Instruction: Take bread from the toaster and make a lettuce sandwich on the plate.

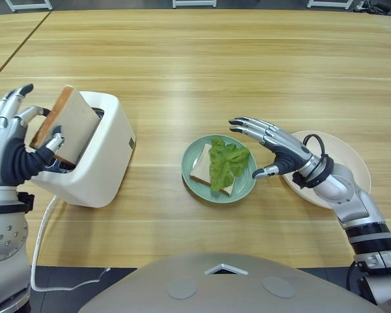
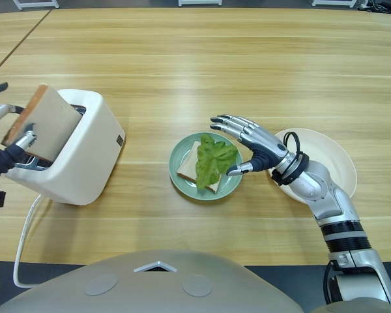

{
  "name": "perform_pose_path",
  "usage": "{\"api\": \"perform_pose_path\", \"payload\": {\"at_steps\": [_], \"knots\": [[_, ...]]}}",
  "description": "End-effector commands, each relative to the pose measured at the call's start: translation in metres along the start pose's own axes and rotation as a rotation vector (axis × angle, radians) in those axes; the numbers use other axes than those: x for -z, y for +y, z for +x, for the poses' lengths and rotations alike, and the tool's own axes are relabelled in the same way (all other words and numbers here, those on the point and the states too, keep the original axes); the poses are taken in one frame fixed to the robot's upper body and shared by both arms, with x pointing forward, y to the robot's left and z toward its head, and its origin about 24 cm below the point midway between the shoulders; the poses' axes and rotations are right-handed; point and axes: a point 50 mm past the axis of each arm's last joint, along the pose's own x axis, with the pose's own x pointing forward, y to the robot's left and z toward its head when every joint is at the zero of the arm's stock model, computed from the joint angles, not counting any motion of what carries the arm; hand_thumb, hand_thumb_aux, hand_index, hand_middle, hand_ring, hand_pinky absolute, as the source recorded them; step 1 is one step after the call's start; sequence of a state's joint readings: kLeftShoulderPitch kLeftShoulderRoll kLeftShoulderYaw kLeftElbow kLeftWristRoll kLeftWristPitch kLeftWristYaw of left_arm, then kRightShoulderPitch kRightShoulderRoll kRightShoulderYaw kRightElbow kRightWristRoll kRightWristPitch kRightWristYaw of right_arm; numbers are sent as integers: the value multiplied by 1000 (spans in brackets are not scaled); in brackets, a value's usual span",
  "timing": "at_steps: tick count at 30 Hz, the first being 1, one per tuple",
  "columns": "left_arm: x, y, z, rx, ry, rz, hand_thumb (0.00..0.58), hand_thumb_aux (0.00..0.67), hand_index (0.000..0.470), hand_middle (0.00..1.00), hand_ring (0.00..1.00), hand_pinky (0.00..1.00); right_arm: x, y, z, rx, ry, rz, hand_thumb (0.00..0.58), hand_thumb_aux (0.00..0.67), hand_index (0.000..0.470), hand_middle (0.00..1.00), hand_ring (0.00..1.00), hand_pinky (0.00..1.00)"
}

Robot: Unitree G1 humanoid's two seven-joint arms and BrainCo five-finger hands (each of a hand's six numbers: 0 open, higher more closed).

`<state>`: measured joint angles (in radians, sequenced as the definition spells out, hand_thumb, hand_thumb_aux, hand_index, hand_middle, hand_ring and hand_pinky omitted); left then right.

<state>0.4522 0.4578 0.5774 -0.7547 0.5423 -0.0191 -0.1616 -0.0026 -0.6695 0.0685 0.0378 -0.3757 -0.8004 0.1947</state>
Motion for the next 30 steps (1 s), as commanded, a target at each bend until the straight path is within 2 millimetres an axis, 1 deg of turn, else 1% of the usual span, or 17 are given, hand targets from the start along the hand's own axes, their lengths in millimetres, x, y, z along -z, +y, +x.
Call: {"api": "perform_pose_path", "payload": {"at_steps": [1, 4, 8, 10, 14, 20, 24, 26, 28, 30], "knots": [[-7, 14, 7, -66, -57, -44, 580, 670, 470, 0, 0, 0, 3, -3, 2, 22, 15, -9, 0, 0, 0, 0, 0, 0], [-15, 20, 14, -104, -104, -83, 580, 670, 470, 0, 0, 0, 4, -4, 2, 35, 24, -10, 0, 0, 0, 0, 0, 0], [-22, 18, 18, -94, -143, -131, 580, 670, 470, 0, 0, 0, 4, -4, 3, 43, 26, -11, 0, 0, 0, 0, 0, 0], [-28, 18, 20, -99, -175, -168, 580, 670, 470, 0, 0, 0, 4, -4, 3, 49, 26, -11, 0, 0, 0, 0, 0, 0], [-53, 2, 33, -60, -279, -292, 580, 670, 470, 0, 0, 0, 6, -5, 4, 67, 37, -14, 0, 0, 0, 0, 0, 0], [-82, -13, 50, -55, -396, -315, 580, 670, 470, 0, 0, 0, 9, -7, 8, 93, 44, -23, 0, 0, 0, 0, 0, 0], [-105, -34, 57, -13, -474, -323, 580, 670, 470, 0, 0, 0, 16, -16, 11, 143, 78, -40, 0, 0, 0, 0, 0, 0], [-120, -47, 58, 17, -524, -322, 580, 670, 470, 0, 0, 0, 22, -23, 11, 186, 114, -48, 0, 0, 0, 0, 0, 0], [-134, -65, 57, 55, -579, -325, 580, 670, 470, 0, 0, 0, 29, -31, 10, 236, 158, -58, 0, 0, 0, 0, 0, 0], [-142, -90, 56, 101, -619, -341, 580, 670, 470, 0, 0, 0, 37, -38, 10, 283, 208, -65, 0, 0, 0, 0, 0, 0]]}}
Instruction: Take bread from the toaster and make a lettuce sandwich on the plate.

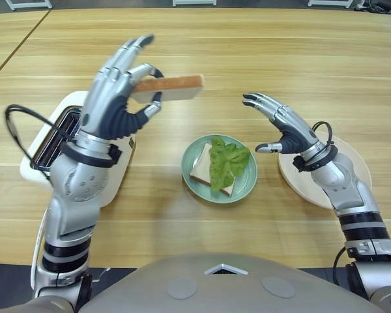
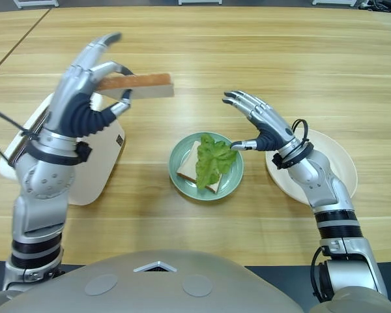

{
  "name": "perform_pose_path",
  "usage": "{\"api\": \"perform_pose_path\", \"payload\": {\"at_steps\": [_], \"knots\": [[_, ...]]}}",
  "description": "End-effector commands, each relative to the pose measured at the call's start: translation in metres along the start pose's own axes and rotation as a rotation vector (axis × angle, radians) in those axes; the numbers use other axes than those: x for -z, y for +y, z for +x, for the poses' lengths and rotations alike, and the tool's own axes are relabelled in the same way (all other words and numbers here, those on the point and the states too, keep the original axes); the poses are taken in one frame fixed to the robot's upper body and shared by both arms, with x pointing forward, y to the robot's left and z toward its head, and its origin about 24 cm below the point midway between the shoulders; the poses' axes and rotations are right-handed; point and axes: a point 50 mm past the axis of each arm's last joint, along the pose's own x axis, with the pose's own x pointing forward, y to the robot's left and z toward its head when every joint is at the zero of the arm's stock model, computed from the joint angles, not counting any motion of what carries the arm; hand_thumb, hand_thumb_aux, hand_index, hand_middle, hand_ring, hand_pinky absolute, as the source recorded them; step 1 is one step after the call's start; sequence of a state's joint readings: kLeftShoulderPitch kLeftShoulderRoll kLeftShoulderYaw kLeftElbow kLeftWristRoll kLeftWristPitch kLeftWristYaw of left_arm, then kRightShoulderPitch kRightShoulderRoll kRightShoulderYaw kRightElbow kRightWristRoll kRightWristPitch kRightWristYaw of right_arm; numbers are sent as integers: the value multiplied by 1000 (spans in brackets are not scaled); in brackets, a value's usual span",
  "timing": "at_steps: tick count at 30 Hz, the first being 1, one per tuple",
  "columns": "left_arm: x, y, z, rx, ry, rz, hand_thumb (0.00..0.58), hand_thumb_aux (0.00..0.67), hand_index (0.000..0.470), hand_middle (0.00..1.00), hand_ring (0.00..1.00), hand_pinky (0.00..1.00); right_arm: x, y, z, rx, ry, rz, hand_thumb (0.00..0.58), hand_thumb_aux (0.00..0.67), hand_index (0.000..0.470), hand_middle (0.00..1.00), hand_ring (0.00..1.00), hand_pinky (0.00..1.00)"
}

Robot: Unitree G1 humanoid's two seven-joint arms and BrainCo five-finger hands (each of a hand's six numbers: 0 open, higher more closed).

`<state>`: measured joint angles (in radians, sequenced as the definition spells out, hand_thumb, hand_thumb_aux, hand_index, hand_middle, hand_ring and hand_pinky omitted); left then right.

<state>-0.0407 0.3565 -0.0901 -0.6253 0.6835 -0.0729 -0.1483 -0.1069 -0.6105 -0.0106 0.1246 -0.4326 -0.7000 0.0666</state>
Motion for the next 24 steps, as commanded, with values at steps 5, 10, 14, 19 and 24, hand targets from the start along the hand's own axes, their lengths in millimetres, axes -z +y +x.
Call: {"api": "perform_pose_path", "payload": {"at_steps": [5, 10, 14, 19, 24], "knots": [[-7, -88, 2, 115, -170, -56, 580, 670, 470, 0, 0, 0, 21, -14, 8, 94, 111, -26, 0, 0, 0, 0, 0, 0], [-5, -118, 0, 130, -222, -51, 580, 670, 470, 0, 0, 0, 23, -13, 12, 90, 106, -24, 0, 0, 0, 0, 0, 0], [-8, -129, -3, 116, -281, -49, 580, 670, 470, 0, 0, 0, 23, -9, 13, 79, 102, -18, 0, 0, 0, 0, 0, 0], [-10, -149, -11, 168, -299, -65, 580, 670, 470, 0, 0, 0, 23, -8, 14, 70, 94, -16, 0, 0, 0, 0, 0, 0], [-5, -162, -29, 217, -243, -125, 580, 670, 470, 0, 0, 0, 21, -6, 17, 59, 78, -12, 0, 0, 0, 0, 0, 0]]}}
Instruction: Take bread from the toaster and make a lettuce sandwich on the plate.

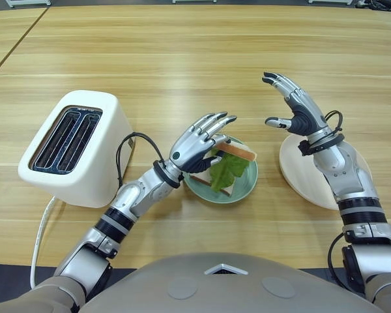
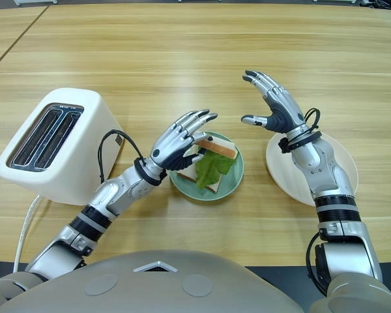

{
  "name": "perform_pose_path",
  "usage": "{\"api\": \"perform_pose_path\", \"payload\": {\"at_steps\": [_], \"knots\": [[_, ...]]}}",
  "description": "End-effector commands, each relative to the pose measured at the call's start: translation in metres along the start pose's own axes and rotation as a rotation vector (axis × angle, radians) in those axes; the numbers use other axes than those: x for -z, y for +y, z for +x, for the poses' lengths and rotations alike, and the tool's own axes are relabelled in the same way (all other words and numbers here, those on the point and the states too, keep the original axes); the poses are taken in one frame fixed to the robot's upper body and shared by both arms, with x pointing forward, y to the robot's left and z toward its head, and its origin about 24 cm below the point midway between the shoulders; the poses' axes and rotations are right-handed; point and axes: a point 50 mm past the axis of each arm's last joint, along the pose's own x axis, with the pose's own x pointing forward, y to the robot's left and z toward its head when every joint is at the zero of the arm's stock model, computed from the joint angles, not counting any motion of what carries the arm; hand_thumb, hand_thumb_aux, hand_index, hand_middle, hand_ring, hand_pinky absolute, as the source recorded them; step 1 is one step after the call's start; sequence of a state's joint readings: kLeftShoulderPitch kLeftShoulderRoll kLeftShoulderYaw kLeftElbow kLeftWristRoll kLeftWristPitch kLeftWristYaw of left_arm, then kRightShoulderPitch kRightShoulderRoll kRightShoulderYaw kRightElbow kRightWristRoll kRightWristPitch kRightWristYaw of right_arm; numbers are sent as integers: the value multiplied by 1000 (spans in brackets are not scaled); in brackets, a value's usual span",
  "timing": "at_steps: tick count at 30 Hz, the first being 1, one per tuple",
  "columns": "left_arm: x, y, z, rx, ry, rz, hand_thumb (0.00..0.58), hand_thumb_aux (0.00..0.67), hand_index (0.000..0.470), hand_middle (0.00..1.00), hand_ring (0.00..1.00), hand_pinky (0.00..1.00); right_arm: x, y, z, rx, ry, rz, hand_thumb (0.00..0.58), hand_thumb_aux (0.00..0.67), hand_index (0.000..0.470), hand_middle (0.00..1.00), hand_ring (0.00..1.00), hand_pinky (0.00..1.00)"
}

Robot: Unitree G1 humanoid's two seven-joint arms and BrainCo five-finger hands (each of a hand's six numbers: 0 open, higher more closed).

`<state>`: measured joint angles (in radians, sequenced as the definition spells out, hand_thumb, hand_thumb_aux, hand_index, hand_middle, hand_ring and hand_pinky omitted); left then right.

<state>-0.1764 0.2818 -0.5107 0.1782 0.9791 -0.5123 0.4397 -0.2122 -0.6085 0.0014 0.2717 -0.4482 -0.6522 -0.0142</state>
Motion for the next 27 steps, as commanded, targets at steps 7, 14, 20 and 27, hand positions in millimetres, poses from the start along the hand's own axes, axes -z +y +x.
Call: {"api": "perform_pose_path", "payload": {"at_steps": [7, 14, 20, 27], "knots": [[3, -15, -34, 86, 95, -57, 580, 670, 470, 0, 0, 0, -9, 7, 3, -54, -53, -3, 0, 0, 0, 0, 0, 0], [-8, -17, -48, 141, 143, -75, 398, 294, 206, 0, 0, 0, -12, 9, 1, -80, -70, -7, 0, 0, 0, 0, 0, 0], [-15, -13, -48, 149, 157, -81, 0, 0, 0, 0, 0, 0, -13, 11, 0, -97, -79, -14, 0, 0, 0, 0, 0, 0], [-24, 24, -40, 39, 139, -78, 0, 0, 0, 0, 0, 0, -17, 11, 0, -175, -124, -36, 0, 0, 0, 0, 0, 0]]}}
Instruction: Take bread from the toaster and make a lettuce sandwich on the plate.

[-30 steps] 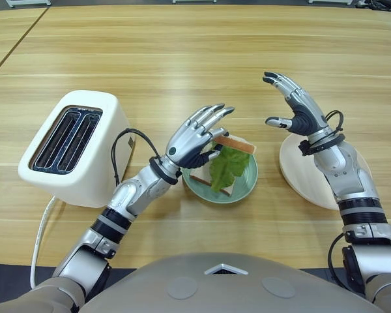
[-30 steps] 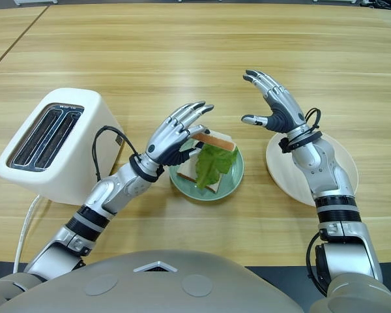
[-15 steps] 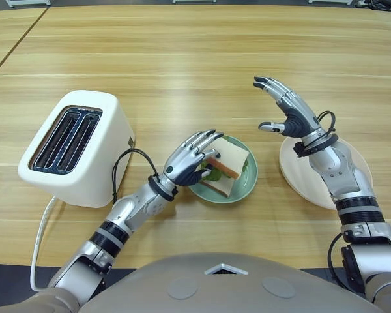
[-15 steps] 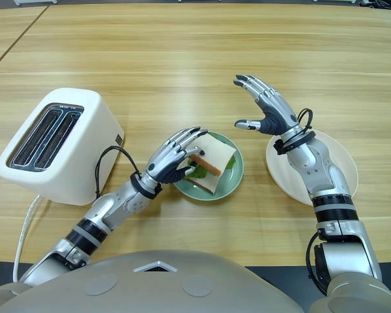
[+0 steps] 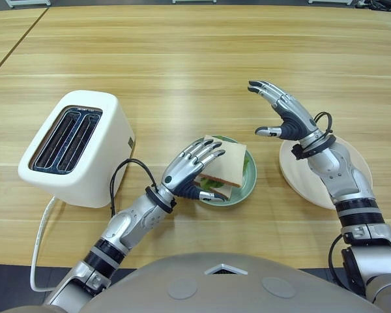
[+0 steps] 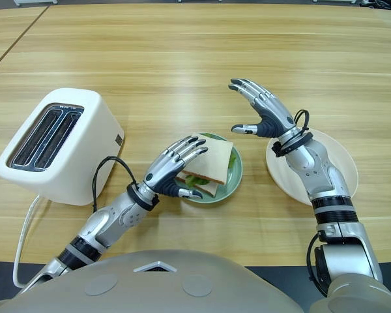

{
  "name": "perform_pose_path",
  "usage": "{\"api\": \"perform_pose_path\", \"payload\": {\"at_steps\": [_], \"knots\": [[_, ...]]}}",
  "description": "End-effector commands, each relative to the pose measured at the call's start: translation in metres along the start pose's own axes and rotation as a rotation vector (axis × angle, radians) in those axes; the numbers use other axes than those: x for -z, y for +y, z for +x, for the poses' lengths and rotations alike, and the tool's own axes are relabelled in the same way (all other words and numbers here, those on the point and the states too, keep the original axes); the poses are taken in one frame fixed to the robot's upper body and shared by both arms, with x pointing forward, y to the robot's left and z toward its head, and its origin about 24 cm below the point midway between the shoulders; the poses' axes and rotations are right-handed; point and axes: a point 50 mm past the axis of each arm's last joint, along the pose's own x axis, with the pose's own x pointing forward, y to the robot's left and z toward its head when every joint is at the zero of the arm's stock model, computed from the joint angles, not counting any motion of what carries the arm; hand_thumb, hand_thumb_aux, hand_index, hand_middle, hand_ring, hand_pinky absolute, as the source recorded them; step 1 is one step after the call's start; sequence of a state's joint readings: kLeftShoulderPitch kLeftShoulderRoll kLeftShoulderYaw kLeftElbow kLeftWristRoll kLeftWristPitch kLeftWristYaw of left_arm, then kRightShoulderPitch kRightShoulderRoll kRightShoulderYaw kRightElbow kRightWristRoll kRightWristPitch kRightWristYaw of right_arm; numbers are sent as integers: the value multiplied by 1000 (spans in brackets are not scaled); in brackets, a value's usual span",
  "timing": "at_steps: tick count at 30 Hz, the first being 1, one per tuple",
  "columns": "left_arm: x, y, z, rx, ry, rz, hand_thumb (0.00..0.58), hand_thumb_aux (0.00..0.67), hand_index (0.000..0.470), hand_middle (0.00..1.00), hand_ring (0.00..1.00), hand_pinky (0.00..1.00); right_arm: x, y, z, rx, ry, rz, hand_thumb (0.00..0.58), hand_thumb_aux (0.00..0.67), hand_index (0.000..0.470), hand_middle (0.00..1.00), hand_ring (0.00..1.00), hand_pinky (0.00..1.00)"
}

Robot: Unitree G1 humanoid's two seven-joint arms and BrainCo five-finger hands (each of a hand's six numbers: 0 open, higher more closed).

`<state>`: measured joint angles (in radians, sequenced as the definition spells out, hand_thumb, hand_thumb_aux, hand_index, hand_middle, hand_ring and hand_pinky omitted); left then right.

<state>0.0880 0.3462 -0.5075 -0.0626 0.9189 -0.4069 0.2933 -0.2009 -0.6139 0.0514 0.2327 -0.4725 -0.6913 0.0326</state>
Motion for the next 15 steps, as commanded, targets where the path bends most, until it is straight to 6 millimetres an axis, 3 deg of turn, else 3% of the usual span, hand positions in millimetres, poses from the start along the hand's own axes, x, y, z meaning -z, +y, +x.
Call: {"api": "perform_pose_path", "payload": {"at_steps": [1, 4, 8, 9, 10, 11, 12, 13, 14, 15], "knots": [[-8, 34, -2, -81, -19, -11, 0, 0, 0, 0, 0, 0, -5, -2, -4, -103, -52, -23, 0, 0, 0, 0, 0, 0], [-14, 56, -18, -33, 3, -114, 0, 0, 0, 0, 0, 0, -17, -11, -23, -250, -128, 35, 0, 0, 0, 0, 0, 0], [-24, 64, -51, 191, 42, -247, 0, 0, 0, 0, 0, 0, -33, -25, -57, -429, -156, 108, 0, 0, 0, 0, 0, 0], [-27, 63, -57, 259, 46, -263, 62, 37, 26, 0, 0, 0, -36, -28, -62, -457, -152, 120, 0, 0, 0, 0, 0, 0], [-29, 61, -62, 324, 50, -272, 234, 152, 107, 0, 0, 0, -38, -30, -66, -488, -149, 132, 0, 0, 0, 0, 0, 0], [-29, 58, -68, 389, 60, -282, 331, 231, 162, 0, 0, 0, -43, -29, -71, -539, -158, 154, 0, 0, 0, 0, 0, 0], [-29, 55, -72, 435, 73, -290, 449, 352, 247, 47, 47, 47, -48, -26, -76, -590, -171, 178, 0, 0, 0, 204, 204, 204], [-28, 51, -75, 476, 90, -302, 474, 384, 269, 333, 333, 333, -54, -22, -80, -650, -190, 208, 0, 0, 0, 341, 341, 341], [-27, 47, -77, 508, 104, -312, 527, 468, 328, 827, 827, 827, -59, -18, -84, -707, -202, 240, 205, 131, 92, 1000, 1000, 1000], [-27, 43, -79, 545, 119, -316, 573, 596, 418, 1000, 1000, 1000, -63, -10, -89, -785, -204, 265, 417, 315, 221, 1000, 1000, 1000]]}}
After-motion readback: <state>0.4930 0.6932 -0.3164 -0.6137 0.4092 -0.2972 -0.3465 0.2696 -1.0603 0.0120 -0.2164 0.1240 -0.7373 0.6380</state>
